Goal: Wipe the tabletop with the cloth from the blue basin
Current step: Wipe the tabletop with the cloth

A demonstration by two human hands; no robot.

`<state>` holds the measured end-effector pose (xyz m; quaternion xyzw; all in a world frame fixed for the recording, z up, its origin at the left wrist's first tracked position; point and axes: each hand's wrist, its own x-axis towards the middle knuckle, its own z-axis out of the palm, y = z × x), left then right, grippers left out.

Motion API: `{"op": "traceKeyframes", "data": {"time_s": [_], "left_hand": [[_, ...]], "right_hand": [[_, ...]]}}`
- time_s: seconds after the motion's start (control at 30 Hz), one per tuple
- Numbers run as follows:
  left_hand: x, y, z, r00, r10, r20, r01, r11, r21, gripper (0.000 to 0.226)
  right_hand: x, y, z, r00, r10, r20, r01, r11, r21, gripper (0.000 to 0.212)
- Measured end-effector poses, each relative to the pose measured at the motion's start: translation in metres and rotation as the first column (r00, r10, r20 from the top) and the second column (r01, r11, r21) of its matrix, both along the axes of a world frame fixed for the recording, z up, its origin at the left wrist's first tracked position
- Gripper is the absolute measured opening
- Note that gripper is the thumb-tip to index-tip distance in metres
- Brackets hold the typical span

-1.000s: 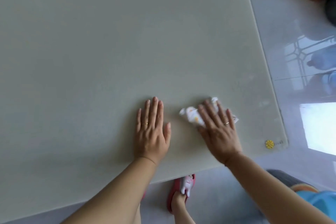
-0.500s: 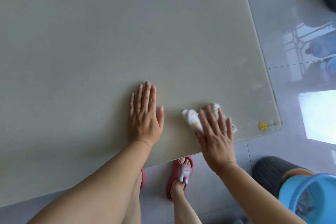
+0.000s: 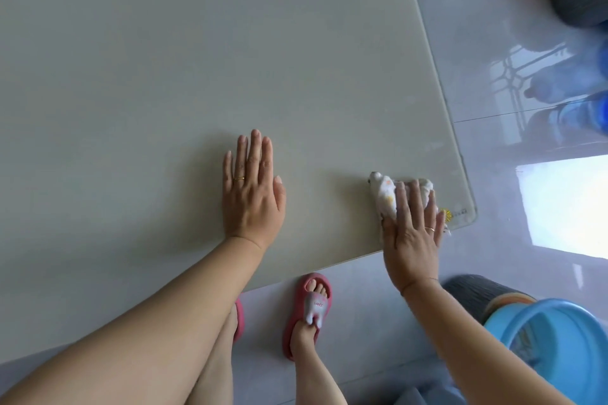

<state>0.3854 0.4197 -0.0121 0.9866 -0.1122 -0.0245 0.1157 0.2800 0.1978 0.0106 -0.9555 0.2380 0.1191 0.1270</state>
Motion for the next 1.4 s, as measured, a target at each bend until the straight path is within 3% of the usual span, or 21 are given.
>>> {"op": "traceKeyframes", "data": {"time_s": [0.07,0.13,0.2,0.27,0.3,0.37,0.47,0.53,0.6,0.67,0.73,0.83,0.9,0.93,1.0,1.07,1.13,1.2,1.27,1.33,1.4], "left_hand": [[0.007,-0.026,0.003,1.000,-0.015,-0.018,0.014,0.999,-0.042,0.059],[0.018,-0.053,0.005,0.999,-0.017,-0.044,0.013,0.997,-0.082,0.060],[0.032,-0.069,0.003,0.998,-0.005,-0.063,0.000,0.996,-0.089,0.061],[0.041,-0.074,-0.004,0.997,0.003,-0.078,-0.008,0.998,-0.058,0.063],[0.043,-0.074,-0.008,0.997,0.004,-0.080,-0.007,0.999,-0.037,0.064],[0.044,-0.074,-0.012,0.997,0.007,-0.074,-0.008,1.000,-0.013,0.065],[0.043,-0.077,-0.013,0.998,0.029,-0.051,-0.030,1.000,-0.006,0.067],[0.043,-0.077,-0.013,0.999,0.030,-0.044,-0.031,1.000,-0.005,0.067],[0.043,-0.077,-0.011,0.999,0.028,-0.043,-0.028,1.000,-0.007,0.067],[0.043,-0.078,-0.009,0.998,0.034,-0.049,-0.034,0.999,-0.007,0.066],[0.043,-0.079,-0.008,0.998,0.035,-0.053,-0.035,0.999,0.003,0.066],[0.044,-0.079,-0.008,0.997,0.046,-0.057,-0.045,0.999,0.012,0.066],[0.044,-0.080,-0.007,0.997,0.046,-0.054,-0.046,0.999,0.010,0.066],[0.044,-0.080,-0.007,0.998,0.044,-0.054,-0.044,0.999,0.010,0.066],[0.045,-0.080,-0.006,0.997,0.042,-0.065,-0.041,0.999,0.016,0.068],[0.045,-0.079,-0.006,0.996,0.031,-0.078,-0.030,0.999,0.016,0.072],[0.045,-0.078,-0.007,0.997,0.031,-0.071,-0.029,0.999,0.021,0.071],[0.044,-0.079,-0.008,0.997,0.041,-0.066,-0.039,0.999,0.035,0.068],[0.044,-0.080,-0.007,0.996,0.046,-0.070,-0.043,0.998,0.045,0.066],[0.045,-0.080,-0.007,0.996,0.040,-0.085,-0.035,0.998,0.057,0.066],[0.046,-0.080,-0.006,0.995,0.033,-0.098,-0.026,0.997,0.071,0.065]], "right_hand": [[-0.001,0.025,-0.002,1.000,-0.025,0.005,0.025,1.000,-0.001,0.058],[-0.013,0.043,-0.004,0.983,0.182,0.015,-0.182,0.983,0.015,0.057],[-0.019,0.027,-0.003,0.876,0.482,0.027,-0.483,0.875,0.022,0.054],[-0.012,-0.014,-0.005,0.805,0.593,0.011,-0.593,0.805,-0.003,0.055],[-0.008,-0.035,-0.006,0.844,0.537,-0.003,-0.537,0.843,-0.019,0.056],[0.005,-0.068,-0.006,0.972,0.235,-0.014,-0.235,0.972,-0.012,0.059],[0.021,-0.060,-0.011,0.991,-0.135,-0.012,0.135,0.991,-0.008,0.062],[0.025,-0.024,-0.012,0.996,-0.088,0.005,0.087,0.996,0.015,0.061],[0.018,0.000,-0.010,0.979,0.202,0.025,-0.203,0.978,0.043,0.057],[0.020,-0.014,-0.007,0.876,0.480,0.049,-0.482,0.874,0.058,0.053],[0.034,-0.051,-0.006,0.821,0.569,0.031,-0.570,0.821,0.024,0.053],[0.069,-0.085,-0.007,0.964,0.267,0.008,-0.267,0.963,0.030,0.057],[0.084,-0.064,-0.011,0.999,0.031,0.017,-0.031,0.999,0.020,0.059],[0.086,-0.046,-0.013,1.000,-0.001,0.023,0.000,1.000,0.016,0.059],[0.082,-0.015,-0.015,0.983,0.178,0.047,-0.180,0.983,0.034,0.057],[0.079,-0.016,-0.015,0.875,0.480,0.066,-0.482,0.876,0.021,0.053],[0.094,-0.044,-0.014,0.773,0.631,0.069,-0.632,0.775,-0.011,0.052],[0.116,-0.072,-0.014,0.840,0.540,0.047,-0.539,0.841,-0.038,0.054],[0.139,-0.080,-0.014,0.970,0.242,0.037,-0.241,0.970,-0.016,0.057],[0.148,-0.055,-0.014,0.999,0.006,0.033,-0.005,1.000,-0.010,0.059],[0.145,-0.019,-0.012,0.998,0.052,0.038,-0.052,0.998,0.022,0.058]]}}
